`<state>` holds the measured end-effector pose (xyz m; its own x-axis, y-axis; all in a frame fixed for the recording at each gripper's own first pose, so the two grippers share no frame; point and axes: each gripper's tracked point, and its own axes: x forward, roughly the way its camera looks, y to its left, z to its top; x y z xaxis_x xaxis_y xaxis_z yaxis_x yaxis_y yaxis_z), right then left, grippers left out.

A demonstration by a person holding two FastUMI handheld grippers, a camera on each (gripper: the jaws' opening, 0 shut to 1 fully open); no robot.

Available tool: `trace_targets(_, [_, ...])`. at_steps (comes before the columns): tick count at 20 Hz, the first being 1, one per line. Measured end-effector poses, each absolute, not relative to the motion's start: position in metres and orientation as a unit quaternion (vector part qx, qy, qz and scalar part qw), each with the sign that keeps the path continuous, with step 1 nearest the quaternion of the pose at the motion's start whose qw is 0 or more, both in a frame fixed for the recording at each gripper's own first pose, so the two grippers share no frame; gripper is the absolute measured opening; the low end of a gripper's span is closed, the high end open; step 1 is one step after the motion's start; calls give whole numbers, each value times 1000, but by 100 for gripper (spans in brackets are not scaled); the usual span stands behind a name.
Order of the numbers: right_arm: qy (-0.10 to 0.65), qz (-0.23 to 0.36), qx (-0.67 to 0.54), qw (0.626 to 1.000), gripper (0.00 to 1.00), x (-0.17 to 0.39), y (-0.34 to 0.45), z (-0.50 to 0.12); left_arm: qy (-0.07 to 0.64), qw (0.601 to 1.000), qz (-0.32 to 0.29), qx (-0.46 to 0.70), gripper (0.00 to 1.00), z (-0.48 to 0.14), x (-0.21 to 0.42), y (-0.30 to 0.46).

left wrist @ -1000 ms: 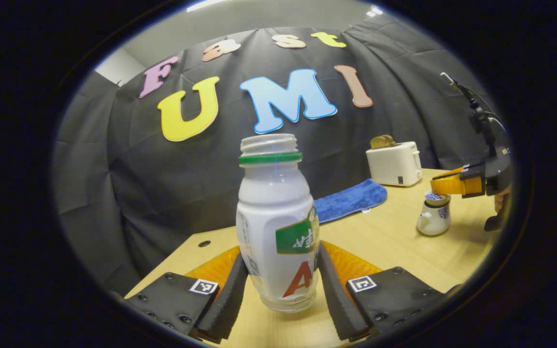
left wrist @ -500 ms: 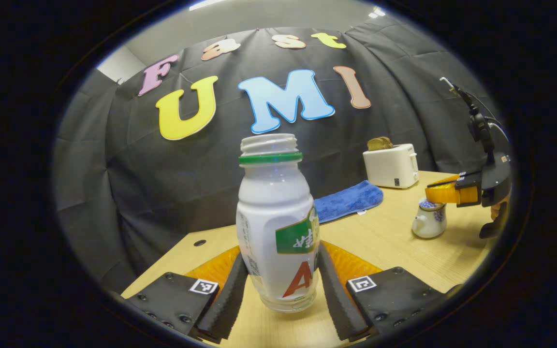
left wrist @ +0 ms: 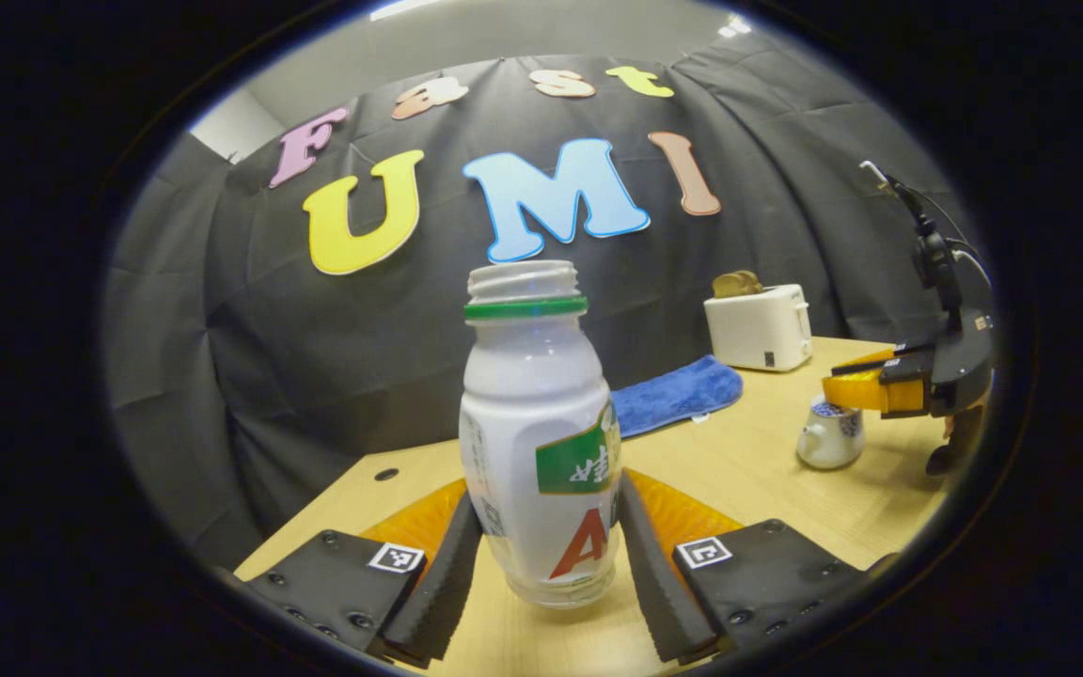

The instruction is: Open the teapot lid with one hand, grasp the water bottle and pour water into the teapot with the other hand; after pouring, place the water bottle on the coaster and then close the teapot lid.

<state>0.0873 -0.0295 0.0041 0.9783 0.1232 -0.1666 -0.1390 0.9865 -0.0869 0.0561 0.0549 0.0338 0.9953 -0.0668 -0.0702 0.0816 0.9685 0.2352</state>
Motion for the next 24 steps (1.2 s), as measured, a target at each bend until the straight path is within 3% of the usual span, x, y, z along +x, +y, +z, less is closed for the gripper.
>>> trace_targets(6, [40, 63, -61, 995, 25, 72, -24, 34, 36, 994, -38, 93, 89, 33, 70, 58])
trace_targets(18, [29, 74, -57, 995, 25, 61, -16, 39, 50, 996, -51, 49, 89, 15, 127, 49])
trace_targets(20, [30, 73, -56, 995, 25, 62, -17, 39, 52, 996, -61, 38, 76, 14, 140, 45])
trace_targets(21, [30, 72, -55, 995, 25, 62, -18, 38, 55, 996, -62, 35, 89, 11, 146, 46])
trace_targets(24, [29, 70, -52, 996, 25, 62, -20, 38, 61, 996, -55, 36, 77, 4, 164, 52])
